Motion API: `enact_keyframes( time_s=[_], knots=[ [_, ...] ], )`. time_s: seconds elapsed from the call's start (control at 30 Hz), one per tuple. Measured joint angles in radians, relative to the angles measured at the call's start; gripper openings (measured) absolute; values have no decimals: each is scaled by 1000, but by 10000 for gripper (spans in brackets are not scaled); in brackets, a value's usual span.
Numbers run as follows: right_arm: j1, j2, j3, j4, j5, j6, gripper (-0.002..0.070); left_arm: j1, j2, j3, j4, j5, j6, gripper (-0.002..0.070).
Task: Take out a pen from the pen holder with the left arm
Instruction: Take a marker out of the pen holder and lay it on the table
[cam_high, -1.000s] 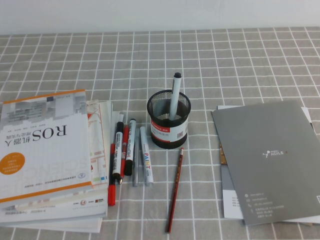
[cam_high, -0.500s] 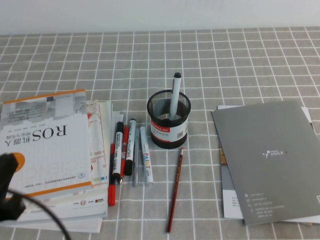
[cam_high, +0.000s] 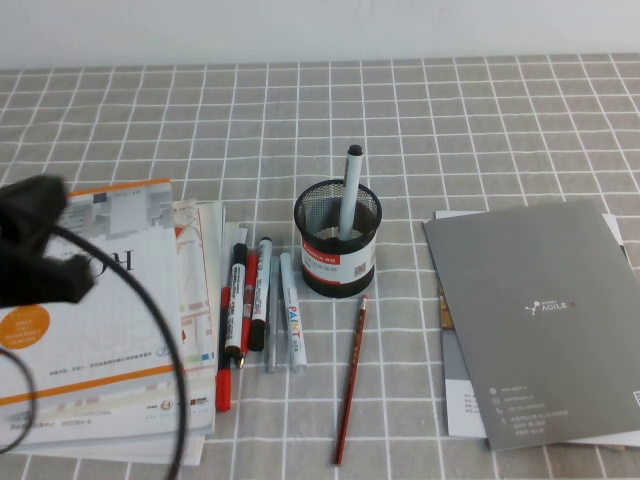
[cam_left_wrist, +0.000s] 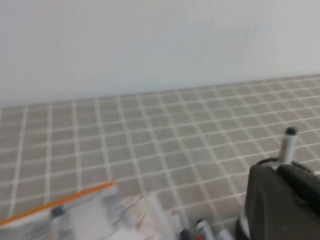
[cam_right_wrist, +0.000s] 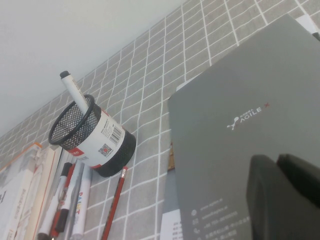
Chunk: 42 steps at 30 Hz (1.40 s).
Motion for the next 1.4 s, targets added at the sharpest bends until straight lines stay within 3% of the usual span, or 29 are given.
enact_keyframes(
  time_s=[0.2, 0.3, 0.4, 0.63, 0.73, 1.1, 1.4],
  knots=[
    [0, 0, 0, 0, 0, 0, -13, -190, 179, -7, 61, -257, 0, -3],
    [0, 0, 0, 0, 0, 0, -13, -221, 310, -7, 94, -352, 36, 4],
    [0, 0, 0, 0, 0, 0, -13, -223, 418, -14, 164, -428, 16, 59],
    [0, 0, 0, 0, 0, 0, -13, -223, 628, -116, 277, -579, -198, 409],
    [0, 0, 0, 0, 0, 0, -13, -223, 705, -187, 299, -594, -299, 479],
    [0, 0, 0, 0, 0, 0, -13, -223, 975, -443, 368, -602, -366, 506],
    [0, 0, 0, 0, 0, 0, -13, -223, 1113, -522, 373, -594, -451, 506]
  ],
)
